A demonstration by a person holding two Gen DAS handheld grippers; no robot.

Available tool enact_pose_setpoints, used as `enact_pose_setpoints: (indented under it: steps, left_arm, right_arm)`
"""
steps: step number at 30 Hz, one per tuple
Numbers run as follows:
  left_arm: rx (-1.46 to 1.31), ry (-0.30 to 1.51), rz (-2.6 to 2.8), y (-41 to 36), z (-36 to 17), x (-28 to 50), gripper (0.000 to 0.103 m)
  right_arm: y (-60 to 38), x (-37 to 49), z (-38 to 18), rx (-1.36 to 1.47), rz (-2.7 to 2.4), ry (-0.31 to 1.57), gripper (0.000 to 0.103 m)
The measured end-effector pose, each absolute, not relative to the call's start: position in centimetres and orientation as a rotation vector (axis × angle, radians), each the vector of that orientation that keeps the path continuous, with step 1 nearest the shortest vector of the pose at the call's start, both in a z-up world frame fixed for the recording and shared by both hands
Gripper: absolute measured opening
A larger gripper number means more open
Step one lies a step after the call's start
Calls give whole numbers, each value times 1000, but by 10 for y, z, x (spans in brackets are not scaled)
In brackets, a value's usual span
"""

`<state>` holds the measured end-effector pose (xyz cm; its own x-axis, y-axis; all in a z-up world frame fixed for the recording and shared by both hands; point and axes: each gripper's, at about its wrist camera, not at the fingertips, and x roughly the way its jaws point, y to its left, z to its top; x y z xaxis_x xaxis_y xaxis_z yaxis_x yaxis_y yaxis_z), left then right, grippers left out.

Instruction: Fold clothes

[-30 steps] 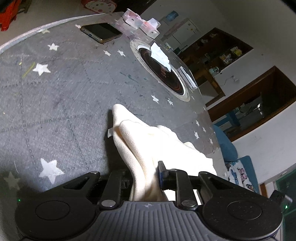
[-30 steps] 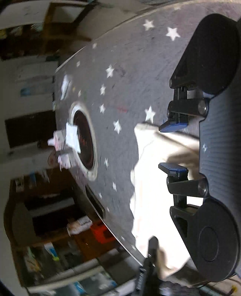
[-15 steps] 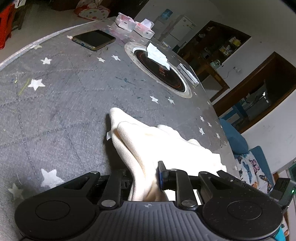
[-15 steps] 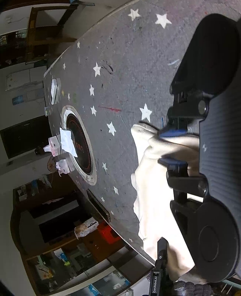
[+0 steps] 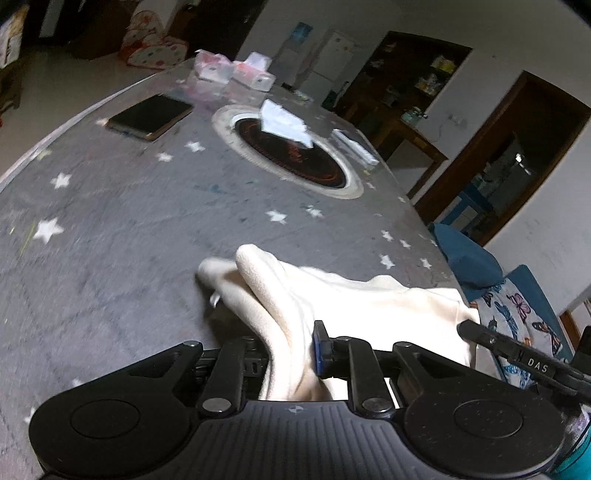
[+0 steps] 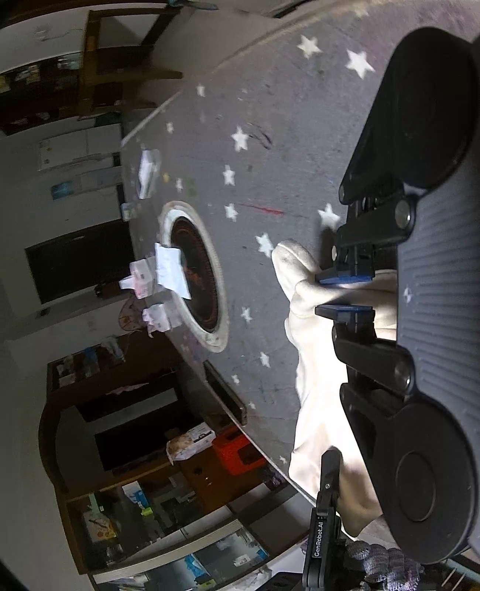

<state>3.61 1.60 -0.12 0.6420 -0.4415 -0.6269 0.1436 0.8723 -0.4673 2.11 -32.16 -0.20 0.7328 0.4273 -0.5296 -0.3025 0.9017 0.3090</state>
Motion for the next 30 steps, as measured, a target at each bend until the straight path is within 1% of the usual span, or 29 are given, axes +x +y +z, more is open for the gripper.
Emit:
enact_pose_setpoints:
  steps: [8,17,30]
  left_arm:
    - [-330,776,-409,-18,20,49,17]
    - [-274,780,-460,-73,30,76,17]
    - [-215,809,-475,-131,22,115,17]
  right_arm:
    - [-341,15,24,165,338,562,9]
    - [-371,20,45,89,241,529,9]
    - [-408,48,43,-4,142,553,9]
